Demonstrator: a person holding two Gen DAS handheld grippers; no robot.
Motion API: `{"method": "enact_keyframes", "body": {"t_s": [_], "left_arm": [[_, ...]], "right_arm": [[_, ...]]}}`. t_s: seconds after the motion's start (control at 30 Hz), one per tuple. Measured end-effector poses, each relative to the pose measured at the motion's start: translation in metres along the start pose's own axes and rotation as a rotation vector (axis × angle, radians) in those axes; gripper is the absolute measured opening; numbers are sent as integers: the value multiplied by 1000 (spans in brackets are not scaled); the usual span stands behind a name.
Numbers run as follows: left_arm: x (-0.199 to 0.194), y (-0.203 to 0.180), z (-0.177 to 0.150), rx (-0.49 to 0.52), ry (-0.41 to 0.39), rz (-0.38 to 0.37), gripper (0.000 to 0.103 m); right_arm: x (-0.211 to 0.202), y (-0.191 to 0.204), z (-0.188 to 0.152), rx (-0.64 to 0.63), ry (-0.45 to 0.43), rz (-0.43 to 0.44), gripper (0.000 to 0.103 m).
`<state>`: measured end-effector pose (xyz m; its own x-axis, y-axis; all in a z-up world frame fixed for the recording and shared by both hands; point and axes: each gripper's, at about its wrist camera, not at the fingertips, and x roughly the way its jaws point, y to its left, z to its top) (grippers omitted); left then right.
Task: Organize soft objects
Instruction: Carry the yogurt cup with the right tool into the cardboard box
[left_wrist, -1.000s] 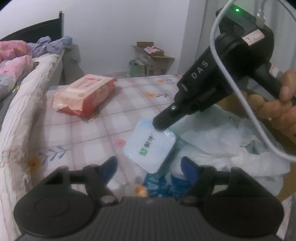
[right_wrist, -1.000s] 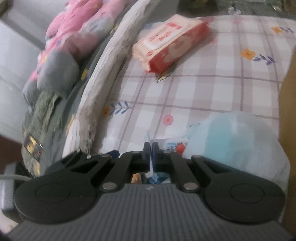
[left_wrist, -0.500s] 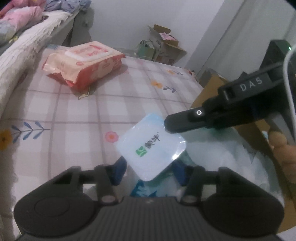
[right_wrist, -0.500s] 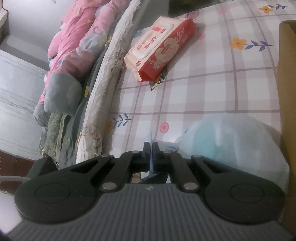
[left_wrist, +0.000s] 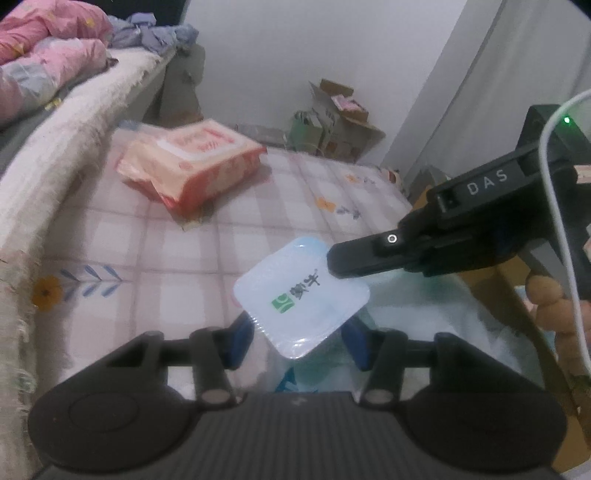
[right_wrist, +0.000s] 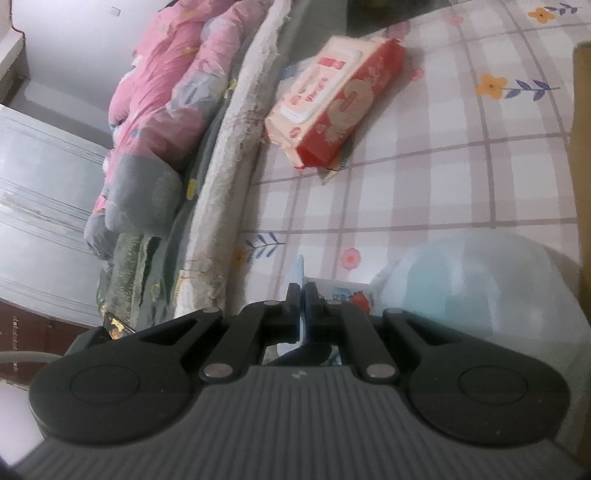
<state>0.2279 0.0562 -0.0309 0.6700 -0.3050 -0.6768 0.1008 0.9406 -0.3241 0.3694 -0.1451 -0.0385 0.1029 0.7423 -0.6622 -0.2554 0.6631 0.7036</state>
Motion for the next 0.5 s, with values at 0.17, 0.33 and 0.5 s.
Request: {"method": "enact_keyframes", "body": {"t_s": [0.17, 0.33, 0.5], "left_arm": [[-33, -3, 7, -5, -59, 7, 54], [-73, -17, 12, 14, -123, 8, 54], [-105, -46, 13, 54, -157, -3, 54]], "right_arm": [[-14, 24, -3, -28, -26, 49, 1], [-38, 50, -14, -56, -62, 99, 2], [-76, 65, -35, -67, -116, 141, 2]]}}
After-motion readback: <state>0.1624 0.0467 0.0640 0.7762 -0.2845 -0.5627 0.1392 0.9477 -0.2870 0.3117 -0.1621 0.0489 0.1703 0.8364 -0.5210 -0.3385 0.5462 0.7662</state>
